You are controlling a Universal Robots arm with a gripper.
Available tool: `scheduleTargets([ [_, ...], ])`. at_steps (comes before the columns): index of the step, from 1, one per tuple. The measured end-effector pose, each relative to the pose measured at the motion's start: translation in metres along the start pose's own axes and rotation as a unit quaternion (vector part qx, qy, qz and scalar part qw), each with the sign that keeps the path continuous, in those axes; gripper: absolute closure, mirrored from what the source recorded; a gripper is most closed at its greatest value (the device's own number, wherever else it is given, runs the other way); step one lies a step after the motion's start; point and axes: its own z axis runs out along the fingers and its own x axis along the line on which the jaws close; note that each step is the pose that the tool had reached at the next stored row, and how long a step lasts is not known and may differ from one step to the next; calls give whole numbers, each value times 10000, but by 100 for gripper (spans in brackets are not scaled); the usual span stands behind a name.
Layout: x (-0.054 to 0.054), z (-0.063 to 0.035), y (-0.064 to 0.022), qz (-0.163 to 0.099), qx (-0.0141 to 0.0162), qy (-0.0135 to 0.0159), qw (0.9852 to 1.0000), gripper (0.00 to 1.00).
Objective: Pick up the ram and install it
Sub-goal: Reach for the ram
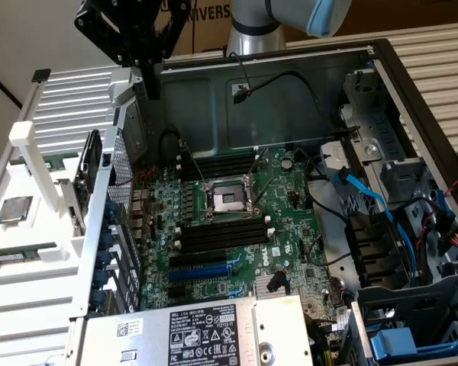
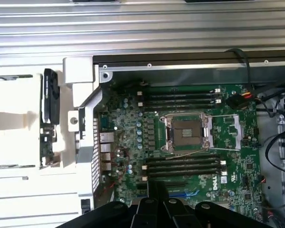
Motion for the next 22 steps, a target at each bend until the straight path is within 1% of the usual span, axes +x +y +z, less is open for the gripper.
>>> scheduleTargets([
  [5,225,-13,-16,0,0,-3,10000,88],
  [6,362,-21,-25,0,0,-3,10000,88],
  [9,499,-29,-34,0,-1,2,10000,88],
  [12,639,-38,-44,1,-1,16,10000,88],
  [13,730,-43,-50,1,-3,19,10000,88],
  [15,821,-49,-56,2,-6,19,10000,88],
  [19,1183,-70,-81,3,-35,21,10000,88],
  [21,1273,-75,-87,4,-45,22,10000,88],
  [22,1365,-81,-93,4,-55,23,10000,88],
])
